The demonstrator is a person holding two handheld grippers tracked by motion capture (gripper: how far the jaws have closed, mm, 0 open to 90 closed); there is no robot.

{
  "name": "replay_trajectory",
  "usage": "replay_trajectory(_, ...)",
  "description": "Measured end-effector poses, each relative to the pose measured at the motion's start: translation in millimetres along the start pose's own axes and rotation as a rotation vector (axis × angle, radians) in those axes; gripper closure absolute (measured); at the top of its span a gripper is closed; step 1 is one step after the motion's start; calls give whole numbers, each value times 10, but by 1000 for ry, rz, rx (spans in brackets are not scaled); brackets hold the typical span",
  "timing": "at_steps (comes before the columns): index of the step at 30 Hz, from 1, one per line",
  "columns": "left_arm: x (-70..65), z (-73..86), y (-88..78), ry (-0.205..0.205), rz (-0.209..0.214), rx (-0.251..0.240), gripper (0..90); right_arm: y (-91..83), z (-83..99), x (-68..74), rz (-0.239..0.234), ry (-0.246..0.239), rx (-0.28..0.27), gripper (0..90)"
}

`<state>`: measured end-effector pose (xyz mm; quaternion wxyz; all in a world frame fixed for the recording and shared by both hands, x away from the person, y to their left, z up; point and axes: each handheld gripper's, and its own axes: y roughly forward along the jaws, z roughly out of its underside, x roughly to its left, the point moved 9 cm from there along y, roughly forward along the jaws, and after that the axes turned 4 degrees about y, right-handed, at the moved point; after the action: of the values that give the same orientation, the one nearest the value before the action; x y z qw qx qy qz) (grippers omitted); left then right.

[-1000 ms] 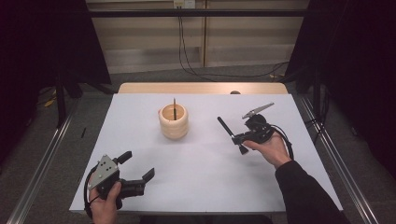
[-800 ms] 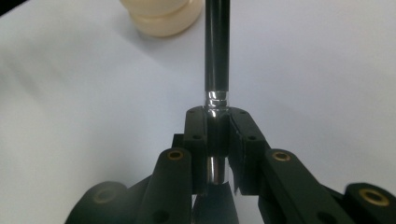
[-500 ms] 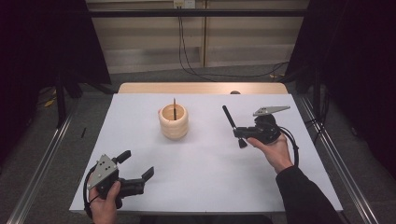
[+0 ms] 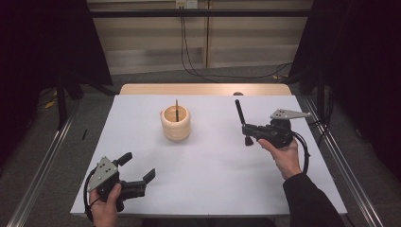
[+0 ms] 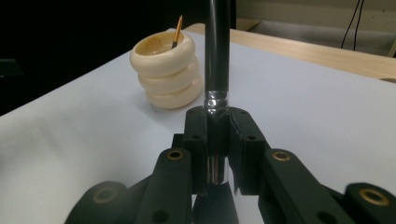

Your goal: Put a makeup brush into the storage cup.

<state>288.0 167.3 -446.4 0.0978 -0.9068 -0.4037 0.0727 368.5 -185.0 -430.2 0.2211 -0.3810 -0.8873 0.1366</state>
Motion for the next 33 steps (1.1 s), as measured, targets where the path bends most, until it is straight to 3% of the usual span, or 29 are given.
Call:
replay_trajectory(5, 3, 4, -4, 9, -1, 6, 14, -48, -61, 27, -10, -11, -60, 786)
replay_trajectory(12, 20, 9, -13, 13, -12, 11, 15, -110, -87, 18, -14, 1, -94, 786)
replay_trajectory(25, -7, 5, -18, 17, 3, 10, 15, -200, 83, -3, -22, 14, -92, 786)
replay_trajectory(33, -18, -2, -17, 16, 2, 7, 15, -268, 124, 114, -47, 1, -102, 785)
